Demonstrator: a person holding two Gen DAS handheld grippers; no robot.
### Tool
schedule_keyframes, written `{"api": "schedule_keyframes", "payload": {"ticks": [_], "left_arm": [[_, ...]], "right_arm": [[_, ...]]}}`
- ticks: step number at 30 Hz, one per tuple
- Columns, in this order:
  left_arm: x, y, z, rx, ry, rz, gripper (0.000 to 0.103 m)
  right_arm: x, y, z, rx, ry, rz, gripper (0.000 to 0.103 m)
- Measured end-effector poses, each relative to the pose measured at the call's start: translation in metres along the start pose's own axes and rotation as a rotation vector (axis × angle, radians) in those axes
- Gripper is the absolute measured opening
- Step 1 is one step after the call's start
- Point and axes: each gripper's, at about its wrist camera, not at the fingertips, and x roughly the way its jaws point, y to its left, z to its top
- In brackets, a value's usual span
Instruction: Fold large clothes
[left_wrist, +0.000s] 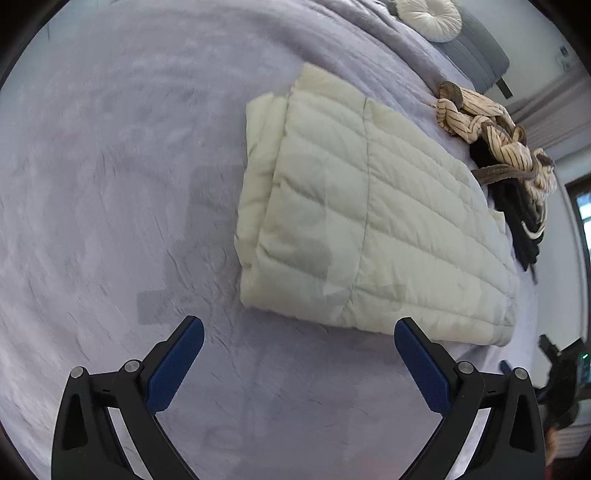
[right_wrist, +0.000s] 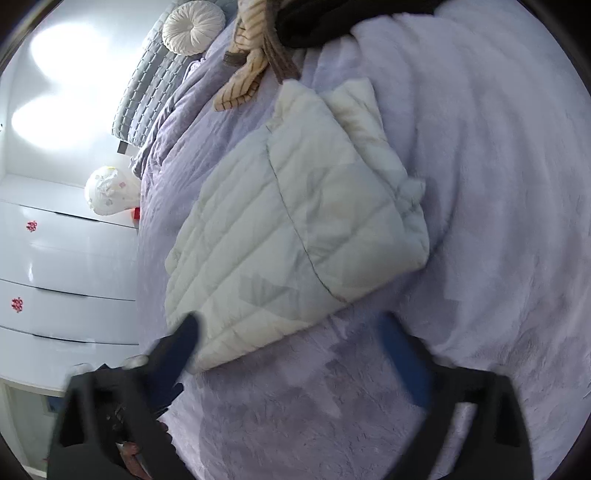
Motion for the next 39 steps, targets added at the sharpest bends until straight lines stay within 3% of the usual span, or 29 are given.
{"api": "schedule_keyframes", "payload": {"ticks": [5, 7, 11, 22, 32, 34, 36, 37, 39], "left_arm": [[0.010, 0.006, -0.006, -0.074, 0.025, -0.080, 0.103], [0.019, 0.008, -0.006, -0.108, 0.036, -0.119, 0.103], [0.034, 0.013, -0.003, -0.168, 0.036, -0.157, 0.103], [0.054, 0.016, 0.020, -0.218, -0.030, -0.195, 0.103], [0.063, 0.015, 0.042, -0.267, -0.092, -0.182, 0.102], [0.060, 0.016, 0.043, -0.267, -0.104, -0.162, 0.083], [0.060, 0.018, 0.045, -0.258, -0.102, -0.164, 0.066], [0.060, 0.018, 0.048, -0.251, -0.093, -0.188, 0.052], [0.059, 0.018, 0.050, -0.237, -0.080, -0.220, 0.040]], "right_arm": [[0.014, -0.011, -0.007, 0.057, 0.057, 0.059, 0.103], [0.019, -0.014, -0.007, 0.073, 0.077, 0.045, 0.103], [0.030, -0.028, -0.002, 0.141, 0.067, 0.086, 0.103], [0.058, -0.048, 0.015, 0.283, 0.001, 0.282, 0.103], [0.085, -0.054, 0.028, 0.344, -0.012, 0.331, 0.102], [0.084, -0.055, 0.028, 0.356, -0.010, 0.335, 0.100], [0.085, -0.056, 0.028, 0.371, -0.010, 0.339, 0.077], [0.086, -0.058, 0.028, 0.383, -0.001, 0.326, 0.054], [0.088, -0.063, 0.028, 0.405, 0.003, 0.353, 0.043]]}}
